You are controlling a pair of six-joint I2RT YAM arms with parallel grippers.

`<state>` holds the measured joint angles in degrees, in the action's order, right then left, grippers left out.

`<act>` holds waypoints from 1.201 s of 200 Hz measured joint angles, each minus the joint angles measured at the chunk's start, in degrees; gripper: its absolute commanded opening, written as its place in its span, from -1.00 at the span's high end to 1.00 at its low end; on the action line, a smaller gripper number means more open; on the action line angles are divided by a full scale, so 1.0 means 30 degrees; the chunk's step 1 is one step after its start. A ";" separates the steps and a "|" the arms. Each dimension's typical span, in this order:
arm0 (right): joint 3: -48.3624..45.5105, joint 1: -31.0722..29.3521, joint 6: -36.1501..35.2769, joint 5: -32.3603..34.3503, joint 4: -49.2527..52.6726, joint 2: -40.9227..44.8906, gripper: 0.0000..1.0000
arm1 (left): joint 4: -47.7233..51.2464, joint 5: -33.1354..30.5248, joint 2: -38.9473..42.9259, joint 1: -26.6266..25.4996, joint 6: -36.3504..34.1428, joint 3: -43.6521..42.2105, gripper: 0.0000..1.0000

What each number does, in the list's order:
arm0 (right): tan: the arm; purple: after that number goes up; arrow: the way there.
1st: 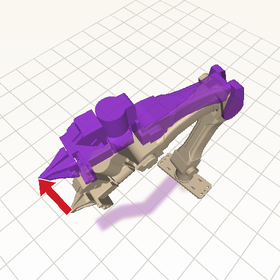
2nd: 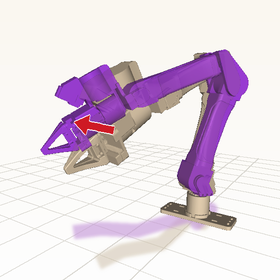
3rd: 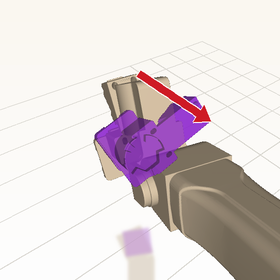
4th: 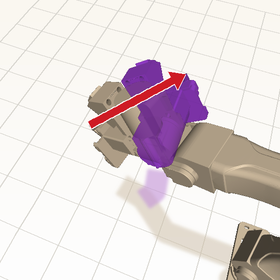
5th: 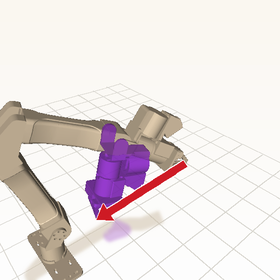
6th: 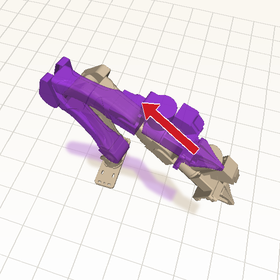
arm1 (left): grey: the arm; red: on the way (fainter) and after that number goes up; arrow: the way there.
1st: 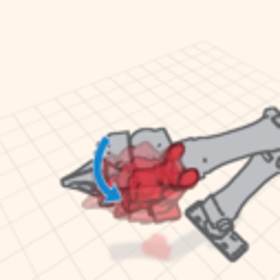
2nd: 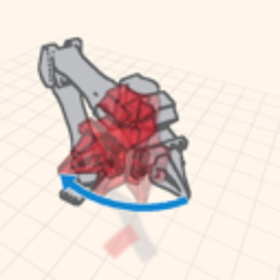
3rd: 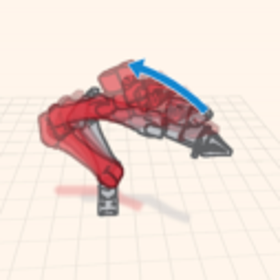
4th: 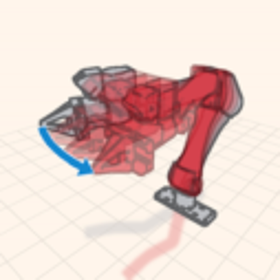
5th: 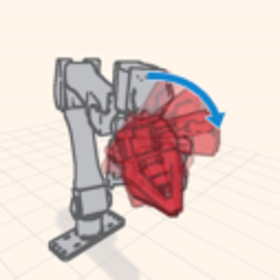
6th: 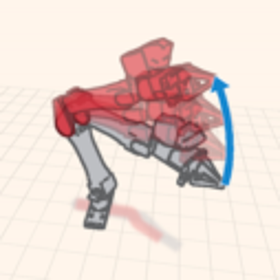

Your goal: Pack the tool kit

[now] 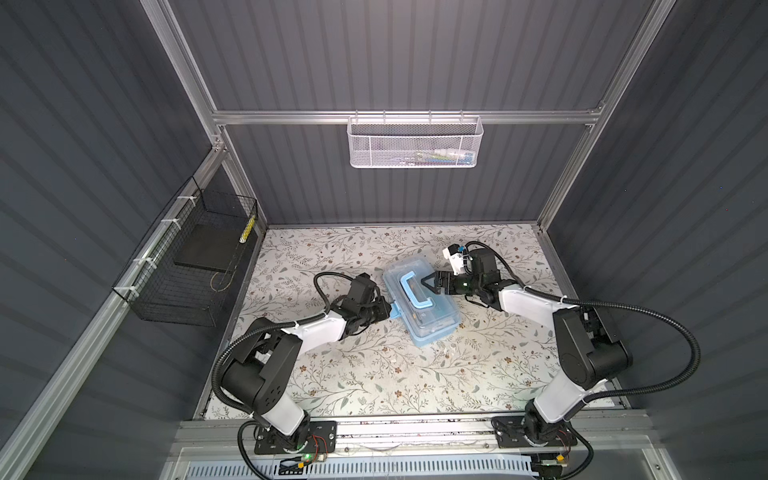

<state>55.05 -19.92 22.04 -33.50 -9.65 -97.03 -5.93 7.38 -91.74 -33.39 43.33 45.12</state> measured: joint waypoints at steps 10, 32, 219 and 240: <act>0.0000 0.0000 0.0000 0.0000 0.0000 0.0000 -0.82 | 0.0328 -0.0007 0.0000 0.0000 -0.0007 0.0000 0.57; 0.0000 0.0000 0.0000 0.0000 0.0000 0.0000 -0.83 | 0.1319 -0.0095 0.0000 0.0000 -0.0087 0.0146 0.60; 0.0007 0.0000 0.0000 -0.0007 -0.0022 -0.0015 -0.82 | 0.7825 -0.1348 0.0000 0.0000 -0.1887 0.3402 0.67; 0.0007 0.0000 0.0007 -0.0007 -0.0029 -0.0015 -0.82 | 0.8291 -0.1552 0.0007 0.0000 -0.2040 0.3453 0.65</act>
<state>55.07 -19.92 22.06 -33.52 -9.74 -97.08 18.94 2.72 -91.72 -33.39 37.21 55.48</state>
